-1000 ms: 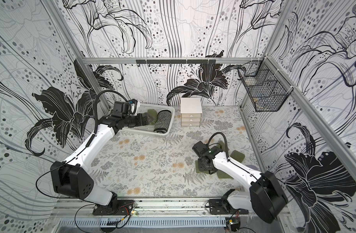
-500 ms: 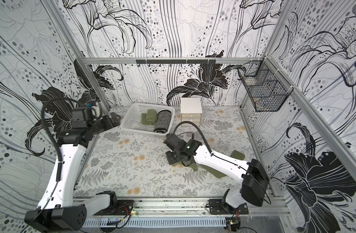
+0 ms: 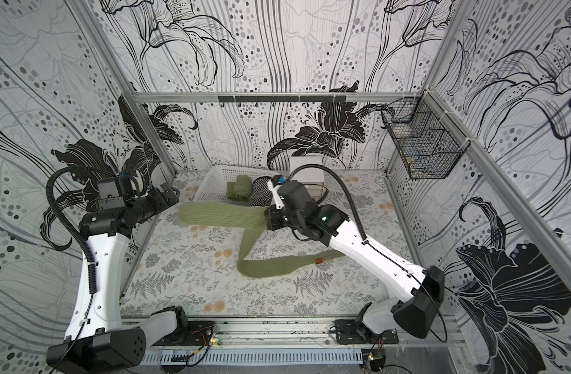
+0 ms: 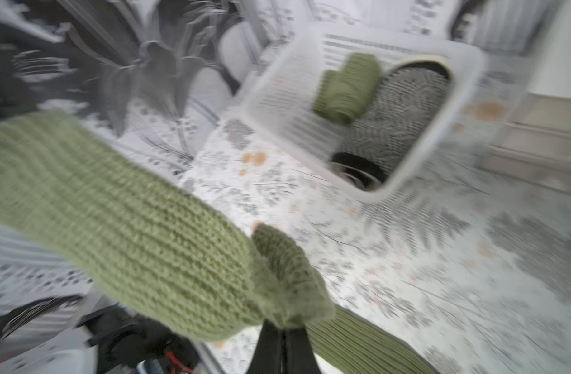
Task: Roll up the scarf and place it into the basket
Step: Flatten out the scarf at the center of the board.
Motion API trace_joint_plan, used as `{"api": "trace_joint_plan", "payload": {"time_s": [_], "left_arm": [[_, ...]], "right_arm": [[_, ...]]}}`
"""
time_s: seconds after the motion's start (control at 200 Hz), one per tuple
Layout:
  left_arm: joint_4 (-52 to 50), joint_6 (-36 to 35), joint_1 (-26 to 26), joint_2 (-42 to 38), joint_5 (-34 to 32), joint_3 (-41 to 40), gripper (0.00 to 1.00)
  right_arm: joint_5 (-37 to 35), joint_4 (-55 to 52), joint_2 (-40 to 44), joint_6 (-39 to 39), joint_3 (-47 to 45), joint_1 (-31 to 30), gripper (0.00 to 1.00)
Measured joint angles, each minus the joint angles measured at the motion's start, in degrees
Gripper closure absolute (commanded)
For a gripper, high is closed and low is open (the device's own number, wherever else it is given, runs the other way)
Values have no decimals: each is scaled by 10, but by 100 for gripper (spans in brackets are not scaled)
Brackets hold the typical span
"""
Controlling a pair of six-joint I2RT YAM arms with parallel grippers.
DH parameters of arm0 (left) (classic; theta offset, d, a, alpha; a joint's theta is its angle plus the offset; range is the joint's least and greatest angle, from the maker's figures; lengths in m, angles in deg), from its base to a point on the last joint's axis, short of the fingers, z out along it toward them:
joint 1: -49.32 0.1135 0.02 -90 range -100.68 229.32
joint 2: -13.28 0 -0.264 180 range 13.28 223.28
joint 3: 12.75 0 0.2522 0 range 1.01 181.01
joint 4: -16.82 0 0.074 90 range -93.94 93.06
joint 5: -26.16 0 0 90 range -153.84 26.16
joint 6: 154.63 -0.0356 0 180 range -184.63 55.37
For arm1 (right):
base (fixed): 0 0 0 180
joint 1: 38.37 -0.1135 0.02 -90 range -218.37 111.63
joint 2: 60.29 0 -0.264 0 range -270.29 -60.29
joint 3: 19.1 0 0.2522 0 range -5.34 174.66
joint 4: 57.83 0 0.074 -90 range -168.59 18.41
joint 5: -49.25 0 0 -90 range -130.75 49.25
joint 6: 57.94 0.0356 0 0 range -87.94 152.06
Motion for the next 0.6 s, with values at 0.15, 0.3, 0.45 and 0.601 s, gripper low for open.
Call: {"api": "trace_joint_plan", "payload": {"time_s": [0.15, 0.3, 0.45, 0.601], "left_arm": [[28, 8, 0, 0, 48, -28, 1], [59, 21, -11, 9, 116, -53, 1], [63, 15, -91, 37, 120, -54, 1], [91, 29, -114, 23, 120, -107, 1]], "right_arm": [[-101, -95, 92, 28, -163, 67, 64], [-183, -178, 153, 54, -244, 99, 24], [-189, -151, 142, 32, -247, 99, 17], [-147, -92, 42, -11, -222, 95, 20]]}}
